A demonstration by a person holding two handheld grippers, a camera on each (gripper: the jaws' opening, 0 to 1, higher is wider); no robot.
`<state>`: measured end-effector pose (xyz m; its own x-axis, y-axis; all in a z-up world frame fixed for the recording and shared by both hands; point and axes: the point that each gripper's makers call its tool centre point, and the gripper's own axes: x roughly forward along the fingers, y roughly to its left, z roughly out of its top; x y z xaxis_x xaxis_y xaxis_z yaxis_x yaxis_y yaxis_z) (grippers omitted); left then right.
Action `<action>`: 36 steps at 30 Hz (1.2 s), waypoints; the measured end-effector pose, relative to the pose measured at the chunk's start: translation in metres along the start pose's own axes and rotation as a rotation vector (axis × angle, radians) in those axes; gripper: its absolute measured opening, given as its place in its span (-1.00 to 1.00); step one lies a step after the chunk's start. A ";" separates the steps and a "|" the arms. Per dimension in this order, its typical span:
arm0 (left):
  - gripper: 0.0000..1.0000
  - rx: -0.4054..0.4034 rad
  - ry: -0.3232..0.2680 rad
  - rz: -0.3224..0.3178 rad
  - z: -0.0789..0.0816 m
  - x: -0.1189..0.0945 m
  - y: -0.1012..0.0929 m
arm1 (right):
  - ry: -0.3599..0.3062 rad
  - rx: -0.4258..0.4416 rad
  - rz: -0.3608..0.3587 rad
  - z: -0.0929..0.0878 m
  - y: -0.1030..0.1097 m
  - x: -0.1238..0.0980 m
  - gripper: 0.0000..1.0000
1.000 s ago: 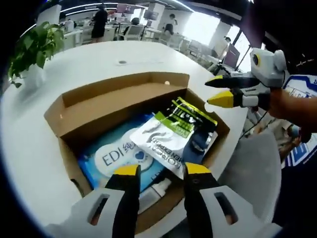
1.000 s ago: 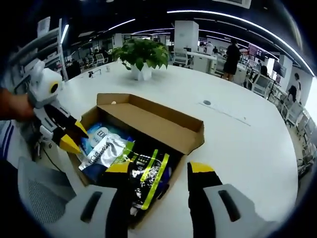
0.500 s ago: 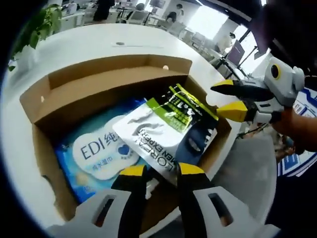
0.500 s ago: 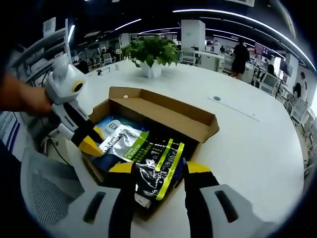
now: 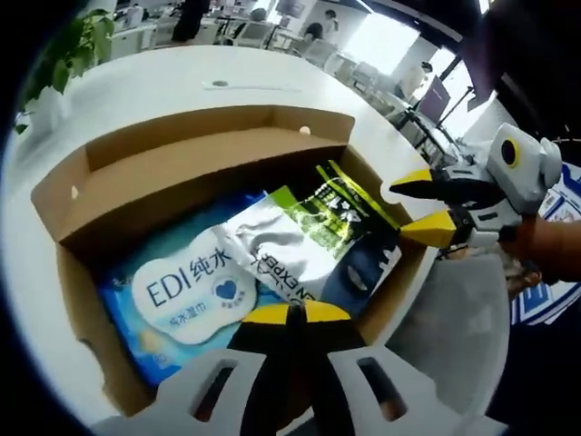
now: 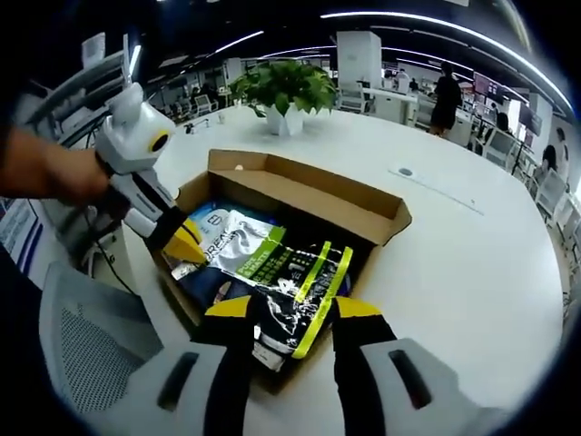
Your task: Operate the shoe box by opening the lid, removing the specified soft item, and placing it in the target area until the item is outside and the box remains undamaged.
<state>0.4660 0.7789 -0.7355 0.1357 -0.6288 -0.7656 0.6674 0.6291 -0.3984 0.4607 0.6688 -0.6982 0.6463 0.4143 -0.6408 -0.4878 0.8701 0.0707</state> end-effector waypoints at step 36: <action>-1.00 -0.046 -0.045 0.045 -0.010 -0.021 0.041 | 0.243 0.222 0.125 -0.017 0.019 0.045 -0.86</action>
<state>0.4833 0.8222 -0.7404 0.1986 -0.6187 -0.7601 0.6257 0.6770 -0.3875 0.4708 0.6993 -0.7386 0.4179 0.4690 -0.7781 -0.3972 0.8646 0.3078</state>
